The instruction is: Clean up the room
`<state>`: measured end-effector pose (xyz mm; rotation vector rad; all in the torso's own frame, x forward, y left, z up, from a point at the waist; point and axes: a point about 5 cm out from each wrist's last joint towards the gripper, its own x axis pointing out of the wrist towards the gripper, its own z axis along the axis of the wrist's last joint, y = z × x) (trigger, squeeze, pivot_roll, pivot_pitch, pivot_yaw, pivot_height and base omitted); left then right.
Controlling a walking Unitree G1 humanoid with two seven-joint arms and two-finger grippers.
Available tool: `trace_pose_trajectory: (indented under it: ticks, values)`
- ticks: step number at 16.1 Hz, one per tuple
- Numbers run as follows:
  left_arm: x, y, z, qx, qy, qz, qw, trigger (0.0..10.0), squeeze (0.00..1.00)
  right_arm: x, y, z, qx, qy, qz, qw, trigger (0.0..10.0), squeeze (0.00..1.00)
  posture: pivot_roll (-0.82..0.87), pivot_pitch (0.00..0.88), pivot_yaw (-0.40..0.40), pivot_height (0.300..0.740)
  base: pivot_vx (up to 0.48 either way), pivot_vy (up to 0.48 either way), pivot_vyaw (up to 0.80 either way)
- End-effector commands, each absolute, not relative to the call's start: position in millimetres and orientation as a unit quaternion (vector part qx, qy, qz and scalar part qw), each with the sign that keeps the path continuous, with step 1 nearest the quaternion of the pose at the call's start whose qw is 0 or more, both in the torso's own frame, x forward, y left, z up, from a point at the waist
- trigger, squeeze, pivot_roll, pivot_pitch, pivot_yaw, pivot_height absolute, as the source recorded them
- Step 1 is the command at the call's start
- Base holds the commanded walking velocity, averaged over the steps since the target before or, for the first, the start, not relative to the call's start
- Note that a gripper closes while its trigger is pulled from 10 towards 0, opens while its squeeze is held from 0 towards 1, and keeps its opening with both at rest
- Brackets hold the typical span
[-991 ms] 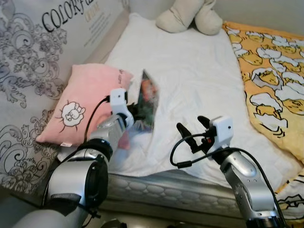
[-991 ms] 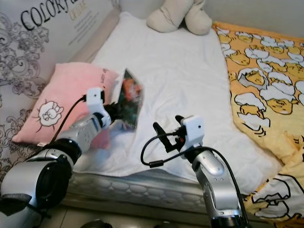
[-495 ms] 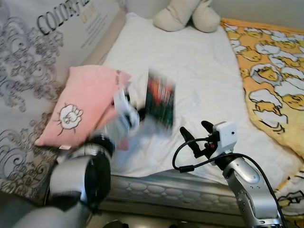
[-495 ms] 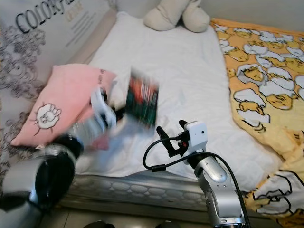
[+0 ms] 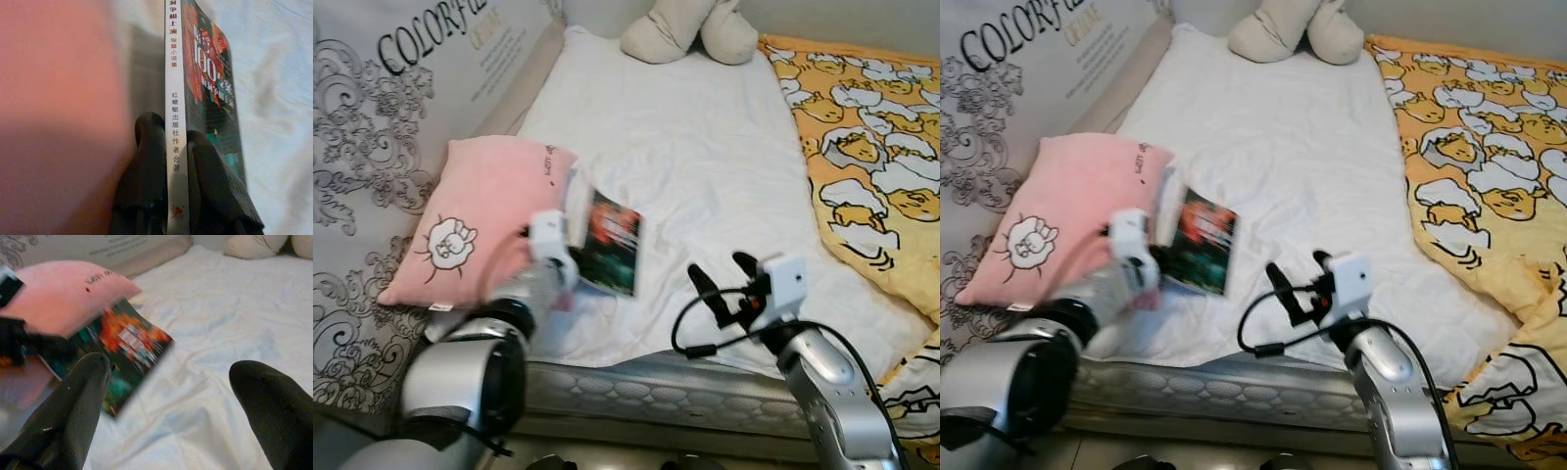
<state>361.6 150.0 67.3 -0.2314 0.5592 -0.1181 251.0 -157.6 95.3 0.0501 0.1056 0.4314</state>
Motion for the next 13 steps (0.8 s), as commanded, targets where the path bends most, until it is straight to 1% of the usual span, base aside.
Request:
trace_pose_trajectory:
  ticks: [1,3,5,6,7,10,13]
  values:
    - [367.3,151.1,76.1,-0.091,0.258,-0.055,0.96,10.0,0.0,252.3,-159.7,102.0,0.026,0.041,0.21,0.976,10.0,0.0,-0.26,0.033,-0.009,0.74,0.0,0.0,0.0]
    - [365.9,161.9,74.2,-0.07,0.261,-0.032,0.962,10.0,0.0,253.1,-157.8,102.2,0.027,0.043,0.215,0.975,10.0,0.0,-0.26,0.034,-0.016,0.74,0.0,0.0,0.0]
    - [363.7,163.1,71.0,-0.03,0.274,-0.047,0.96,10.0,0.0,254.6,-157.0,102.0,0.027,0.046,0.219,0.974,10.0,0.0,-0.25,0.036,-0.023,0.74,0.0,0.0,0.0]
    - [363.5,162.3,70.8,-0.025,0.275,-0.054,0.96,10.0,0.0,254.9,-156.3,102.0,0.026,0.046,0.22,0.974,10.0,0.0,-0.24,0.036,-0.025,0.74,0.0,0.0,0.0]
    - [363.5,159.2,71.0,0.003,0.276,-0.078,0.958,10.0,1.0,255.7,-155.0,102.6,0.026,0.046,0.223,0.973,10.0,0.0,-0.24,0.037,-0.029,0.74,0.0,0.0,0.0]
    - [367.0,153.1,76.5,0.008,0.263,-0.096,0.96,10.0,1.0,256.1,-154.5,103.8,0.026,0.043,0.224,0.973,10.0,0.0,-0.24,0.039,-0.028,0.74,0.0,0.0,0.0]
    - [367.6,146.3,77.2,-0.044,0.262,-0.095,0.959,10.0,1.0,256.3,-154.6,103.7,0.028,0.044,0.223,0.974,10.0,0.0,-0.24,0.038,-0.023,0.74,0.0,0.0,0.0]
